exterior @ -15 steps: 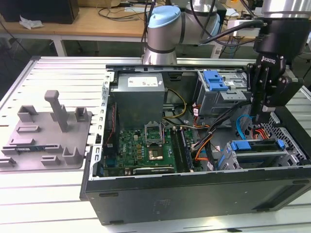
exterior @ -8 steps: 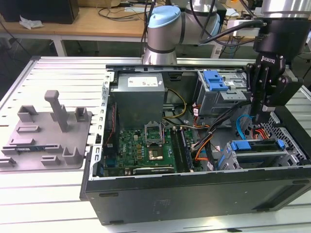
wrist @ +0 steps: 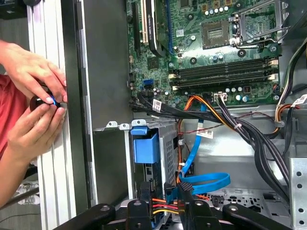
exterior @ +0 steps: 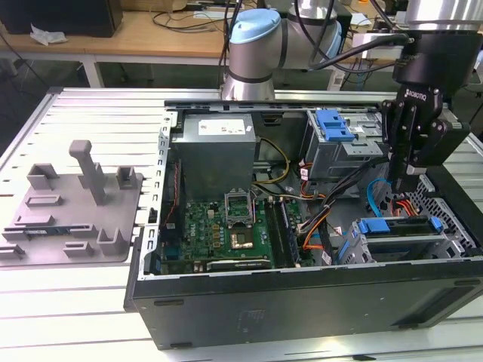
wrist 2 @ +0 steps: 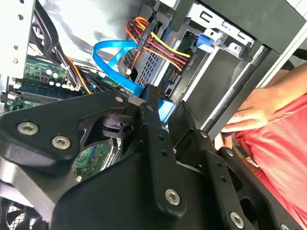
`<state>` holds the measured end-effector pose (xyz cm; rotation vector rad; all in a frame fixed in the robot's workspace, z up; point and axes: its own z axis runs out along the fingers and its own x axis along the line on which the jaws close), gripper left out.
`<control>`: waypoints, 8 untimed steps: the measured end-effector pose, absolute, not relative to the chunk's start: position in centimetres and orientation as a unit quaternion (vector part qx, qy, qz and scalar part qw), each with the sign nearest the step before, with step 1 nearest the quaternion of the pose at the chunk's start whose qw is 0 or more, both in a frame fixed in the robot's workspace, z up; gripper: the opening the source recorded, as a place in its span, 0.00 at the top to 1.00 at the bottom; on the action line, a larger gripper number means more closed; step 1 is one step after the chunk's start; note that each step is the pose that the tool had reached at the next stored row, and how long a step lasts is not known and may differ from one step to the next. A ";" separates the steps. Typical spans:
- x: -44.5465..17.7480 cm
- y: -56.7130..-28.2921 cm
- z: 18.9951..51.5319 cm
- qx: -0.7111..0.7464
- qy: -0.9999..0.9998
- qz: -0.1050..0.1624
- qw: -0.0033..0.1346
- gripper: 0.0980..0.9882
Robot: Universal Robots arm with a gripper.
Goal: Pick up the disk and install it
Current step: 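Insert the second disk wire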
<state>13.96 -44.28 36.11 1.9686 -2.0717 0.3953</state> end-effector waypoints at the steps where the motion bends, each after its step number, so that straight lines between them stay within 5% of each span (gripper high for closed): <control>1: 14.0 -44.3 36.1 0.677 -0.712 0.134 0.130 0.70; 8: 14.1 -44.3 36.0 0.679 -0.710 0.133 0.131 0.70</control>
